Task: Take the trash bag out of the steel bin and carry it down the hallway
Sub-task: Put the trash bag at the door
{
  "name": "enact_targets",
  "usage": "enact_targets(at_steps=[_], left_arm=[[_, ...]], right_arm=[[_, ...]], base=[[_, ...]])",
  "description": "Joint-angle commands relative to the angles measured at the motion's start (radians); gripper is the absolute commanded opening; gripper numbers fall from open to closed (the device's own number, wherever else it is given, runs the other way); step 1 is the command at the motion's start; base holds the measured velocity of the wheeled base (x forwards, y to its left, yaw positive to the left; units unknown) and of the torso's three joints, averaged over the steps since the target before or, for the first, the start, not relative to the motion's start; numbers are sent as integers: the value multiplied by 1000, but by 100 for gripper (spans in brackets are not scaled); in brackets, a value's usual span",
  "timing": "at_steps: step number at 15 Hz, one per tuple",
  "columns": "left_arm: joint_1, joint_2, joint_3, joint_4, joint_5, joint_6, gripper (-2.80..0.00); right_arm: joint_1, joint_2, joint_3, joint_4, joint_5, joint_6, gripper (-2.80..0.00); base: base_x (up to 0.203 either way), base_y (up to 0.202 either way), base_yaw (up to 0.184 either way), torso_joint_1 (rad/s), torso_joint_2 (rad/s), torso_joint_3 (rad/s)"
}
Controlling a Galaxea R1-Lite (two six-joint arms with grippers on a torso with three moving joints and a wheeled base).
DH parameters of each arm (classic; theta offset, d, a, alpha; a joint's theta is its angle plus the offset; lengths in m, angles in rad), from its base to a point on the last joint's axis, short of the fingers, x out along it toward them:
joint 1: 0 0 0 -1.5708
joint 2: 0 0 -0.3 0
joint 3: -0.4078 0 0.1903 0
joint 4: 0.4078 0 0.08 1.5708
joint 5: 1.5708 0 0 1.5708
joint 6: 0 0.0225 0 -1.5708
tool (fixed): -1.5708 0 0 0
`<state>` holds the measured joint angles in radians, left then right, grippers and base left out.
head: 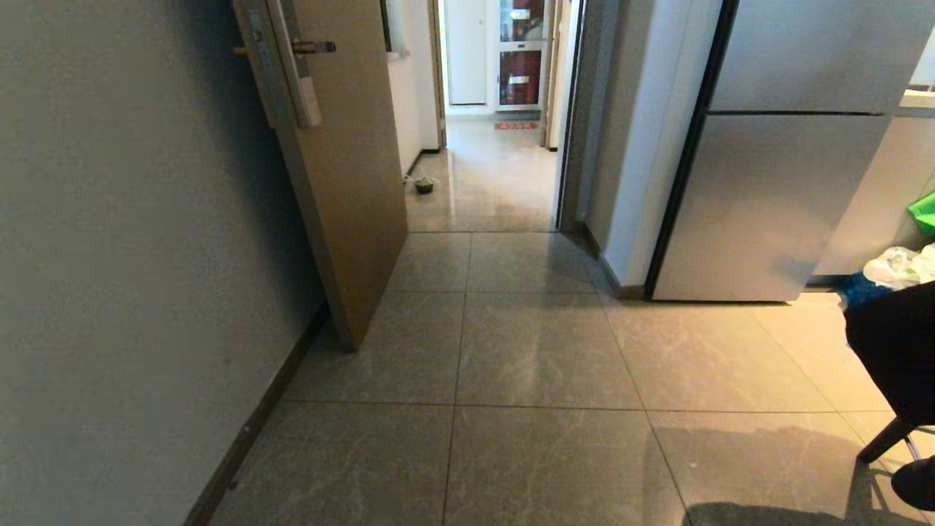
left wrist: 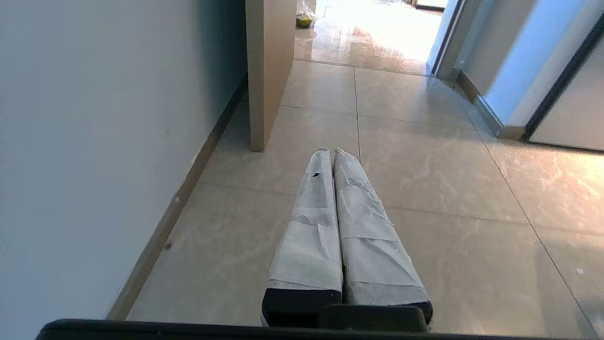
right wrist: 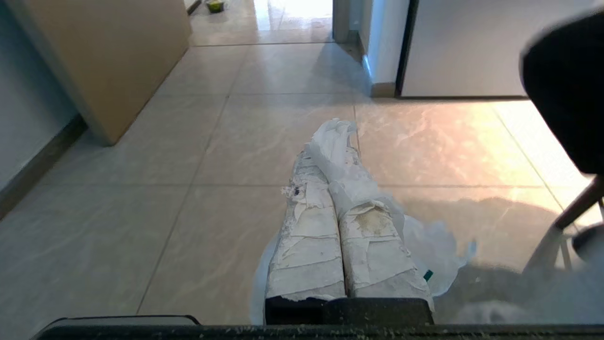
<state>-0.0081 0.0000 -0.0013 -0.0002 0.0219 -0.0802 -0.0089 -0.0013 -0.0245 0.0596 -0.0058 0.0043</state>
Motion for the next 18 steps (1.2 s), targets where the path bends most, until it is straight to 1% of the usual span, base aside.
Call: enact_targets(at_steps=[1, 18], left_arm=[[0, 0, 1, 0, 0, -1, -280], [0, 0, 1, 0, 0, -1, -280]], right_arm=[[1, 0, 0, 0, 0, 0, -280], [1, 0, 0, 0, 0, 0, -280]], base=[[197, 0, -2, 2, -2, 0], [192, 0, 1, 2, 3, 3]])
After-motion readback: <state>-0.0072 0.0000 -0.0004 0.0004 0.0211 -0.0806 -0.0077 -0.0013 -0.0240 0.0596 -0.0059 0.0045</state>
